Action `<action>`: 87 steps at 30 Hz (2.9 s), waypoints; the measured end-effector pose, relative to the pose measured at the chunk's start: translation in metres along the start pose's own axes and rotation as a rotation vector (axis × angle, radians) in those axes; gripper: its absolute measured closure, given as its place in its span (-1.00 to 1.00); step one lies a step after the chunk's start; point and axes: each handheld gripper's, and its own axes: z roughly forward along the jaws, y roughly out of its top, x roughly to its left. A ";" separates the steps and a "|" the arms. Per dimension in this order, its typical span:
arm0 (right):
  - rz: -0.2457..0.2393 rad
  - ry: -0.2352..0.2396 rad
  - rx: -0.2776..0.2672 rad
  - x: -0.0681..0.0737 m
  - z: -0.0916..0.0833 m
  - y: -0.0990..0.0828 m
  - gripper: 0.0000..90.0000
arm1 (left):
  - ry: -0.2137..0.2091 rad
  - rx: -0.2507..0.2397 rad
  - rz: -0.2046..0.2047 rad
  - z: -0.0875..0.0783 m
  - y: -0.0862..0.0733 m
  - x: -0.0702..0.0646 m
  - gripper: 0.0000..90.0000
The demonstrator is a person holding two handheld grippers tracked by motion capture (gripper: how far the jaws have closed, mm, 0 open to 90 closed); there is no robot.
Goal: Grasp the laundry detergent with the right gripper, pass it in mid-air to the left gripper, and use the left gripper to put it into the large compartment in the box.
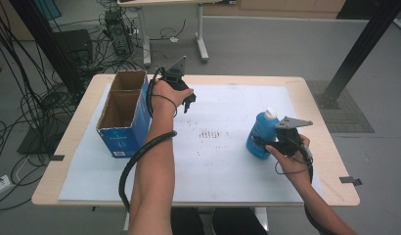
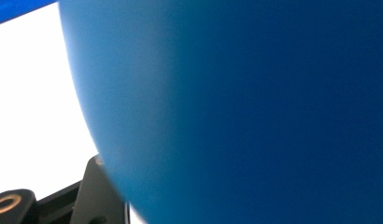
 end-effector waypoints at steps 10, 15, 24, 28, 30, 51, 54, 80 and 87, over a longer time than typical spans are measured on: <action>0.006 0.000 -0.003 0.000 0.000 -0.001 -0.05 | 0.002 0.002 0.005 0.000 -0.001 0.001 -0.88; 0.008 -0.001 -0.002 0.000 0.000 0.000 -0.05 | 0.004 0.003 0.004 0.000 0.000 0.000 -0.88; 0.017 -0.008 -0.005 0.001 0.000 -0.001 -0.04 | 0.005 0.002 0.006 -0.001 0.000 -0.001 -0.88; 0.021 -0.010 -0.004 0.001 0.000 0.000 -0.04 | 0.003 -0.002 0.003 -0.001 -0.001 -0.001 -0.88; 0.026 -0.010 -0.002 0.001 0.000 0.000 -0.03 | 0.004 -0.002 0.004 -0.002 -0.001 0.000 -0.88; 0.044 -0.006 -0.014 -0.001 0.000 -0.001 -0.01 | 0.000 -0.005 0.001 -0.004 -0.003 0.000 -0.88; 0.037 -0.008 -0.012 -0.001 0.001 -0.001 -0.01 | 0.002 -0.008 0.006 -0.006 -0.004 -0.001 -0.88; 0.059 0.011 -0.011 -0.005 0.000 0.001 -0.01 | -0.030 -0.029 0.051 -0.018 -0.009 -0.001 -0.87; 0.061 0.022 -0.002 -0.006 -0.004 0.009 -0.01 | -0.047 -0.034 0.077 -0.026 -0.011 0.001 -0.87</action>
